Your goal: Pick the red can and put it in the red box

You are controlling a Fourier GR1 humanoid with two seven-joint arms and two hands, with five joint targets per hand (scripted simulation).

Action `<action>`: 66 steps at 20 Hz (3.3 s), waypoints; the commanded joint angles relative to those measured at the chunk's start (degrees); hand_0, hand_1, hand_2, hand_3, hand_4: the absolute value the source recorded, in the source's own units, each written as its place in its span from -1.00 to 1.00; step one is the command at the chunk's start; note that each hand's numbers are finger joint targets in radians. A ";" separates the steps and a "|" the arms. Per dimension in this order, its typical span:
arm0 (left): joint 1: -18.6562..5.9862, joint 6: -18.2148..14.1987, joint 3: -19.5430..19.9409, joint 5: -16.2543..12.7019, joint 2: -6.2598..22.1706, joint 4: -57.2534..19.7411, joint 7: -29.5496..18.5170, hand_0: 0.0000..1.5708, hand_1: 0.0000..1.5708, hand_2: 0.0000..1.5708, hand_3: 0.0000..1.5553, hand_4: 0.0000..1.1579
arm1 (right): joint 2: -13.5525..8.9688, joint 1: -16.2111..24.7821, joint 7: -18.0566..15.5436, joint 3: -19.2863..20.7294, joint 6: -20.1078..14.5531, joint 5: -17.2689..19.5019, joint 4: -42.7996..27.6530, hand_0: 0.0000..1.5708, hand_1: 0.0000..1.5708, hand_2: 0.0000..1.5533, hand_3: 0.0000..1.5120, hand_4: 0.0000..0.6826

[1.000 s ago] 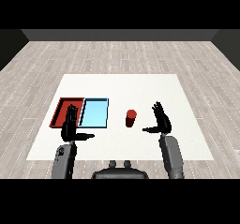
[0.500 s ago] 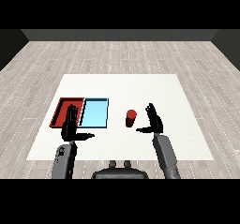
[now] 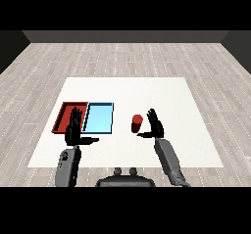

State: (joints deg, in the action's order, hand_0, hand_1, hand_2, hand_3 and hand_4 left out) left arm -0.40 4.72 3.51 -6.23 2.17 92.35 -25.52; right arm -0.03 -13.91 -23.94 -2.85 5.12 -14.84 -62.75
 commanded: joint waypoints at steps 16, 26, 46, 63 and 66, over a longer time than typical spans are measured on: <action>2.66 0.86 -0.99 -0.65 -0.71 3.39 -0.14 -1.00 -1.00 -1.00 -1.00 -1.00 | 0.03 -7.96 -6.13 -6.56 -5.18 -6.91 14.39 -1.00 -1.00 -1.00 -1.00 -1.00; 3.16 1.50 0.12 -1.33 -0.14 2.23 -0.23 -1.00 -1.00 -1.00 -1.00 -1.00 | -0.61 -8.32 -4.57 -4.75 -3.41 -5.63 15.52 -1.00 -1.00 -1.00 -1.00 -1.00; -1.50 1.77 0.22 -0.46 -1.20 -6.51 -5.96 -1.00 -1.00 -1.00 -1.00 -1.00 | 0.03 -15.67 -3.00 -12.12 -10.74 -12.26 19.36 -1.00 -1.00 -1.00 -1.00 -1.00; -0.07 0.66 0.28 0.14 -1.33 -3.58 -5.61 -1.00 -1.00 -1.00 -1.00 -1.00 | 0.03 -23.49 -4.64 -19.20 -22.03 -17.13 31.42 0.94 0.94 0.90 0.89 0.68; 1.52 1.21 0.35 -1.33 0.26 2.81 -0.17 -1.00 -1.00 -1.00 -1.00 -1.00 | 0.03 -22.38 1.95 -18.57 -25.61 -11.46 25.81 0.96 0.96 0.90 0.88 0.69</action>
State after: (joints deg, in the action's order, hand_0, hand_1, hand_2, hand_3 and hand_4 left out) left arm 0.00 5.96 4.43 -8.09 2.35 93.67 -25.96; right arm -0.02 -35.66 -28.23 -20.24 -15.84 -29.07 -33.38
